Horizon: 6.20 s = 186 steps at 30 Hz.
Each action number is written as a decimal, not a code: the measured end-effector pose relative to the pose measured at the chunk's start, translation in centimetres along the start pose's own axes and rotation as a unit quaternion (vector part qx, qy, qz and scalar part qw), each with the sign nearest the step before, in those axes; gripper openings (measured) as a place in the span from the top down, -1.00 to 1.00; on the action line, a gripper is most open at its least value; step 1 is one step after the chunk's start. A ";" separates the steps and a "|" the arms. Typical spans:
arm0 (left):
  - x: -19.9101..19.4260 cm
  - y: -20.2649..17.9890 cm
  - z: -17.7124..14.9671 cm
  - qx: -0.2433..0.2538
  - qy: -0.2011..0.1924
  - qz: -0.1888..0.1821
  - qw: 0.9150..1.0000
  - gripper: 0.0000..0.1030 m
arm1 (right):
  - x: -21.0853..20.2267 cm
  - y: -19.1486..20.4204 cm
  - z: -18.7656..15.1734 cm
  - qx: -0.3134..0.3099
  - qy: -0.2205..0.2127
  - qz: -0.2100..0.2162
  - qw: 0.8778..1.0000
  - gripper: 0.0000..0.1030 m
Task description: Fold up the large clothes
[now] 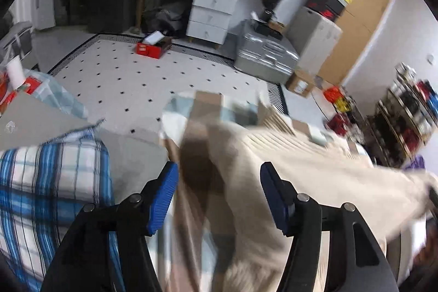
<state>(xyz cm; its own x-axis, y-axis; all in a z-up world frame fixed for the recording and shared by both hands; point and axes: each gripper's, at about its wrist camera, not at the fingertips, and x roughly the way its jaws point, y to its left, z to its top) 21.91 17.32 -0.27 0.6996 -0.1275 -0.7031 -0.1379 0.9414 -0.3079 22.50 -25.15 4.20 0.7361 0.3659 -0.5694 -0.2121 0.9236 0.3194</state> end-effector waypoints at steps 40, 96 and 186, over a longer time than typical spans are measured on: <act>5.0 -9.0 -10.4 0.159 0.070 -0.058 0.983 0.14 | 3.2 -5.0 -5.5 0.033 0.093 -0.074 0.992 -0.26; 19.7 -38.8 -10.2 0.463 0.172 -0.060 0.868 -0.03 | -3.5 -6.9 -14.5 0.009 0.146 -0.082 0.986 -0.02; 0.5 -21.6 -1.3 0.229 0.015 -0.294 0.928 0.88 | -1.9 -11.2 -14.5 0.383 0.035 0.019 0.923 0.11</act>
<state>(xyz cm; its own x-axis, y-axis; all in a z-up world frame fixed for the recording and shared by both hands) 24.32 -3.48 5.16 0.5391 -0.6635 -0.5188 0.5789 0.7393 -0.3440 14.16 -34.55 -9.32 0.6887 0.4277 -0.5855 0.2994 0.5678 0.7668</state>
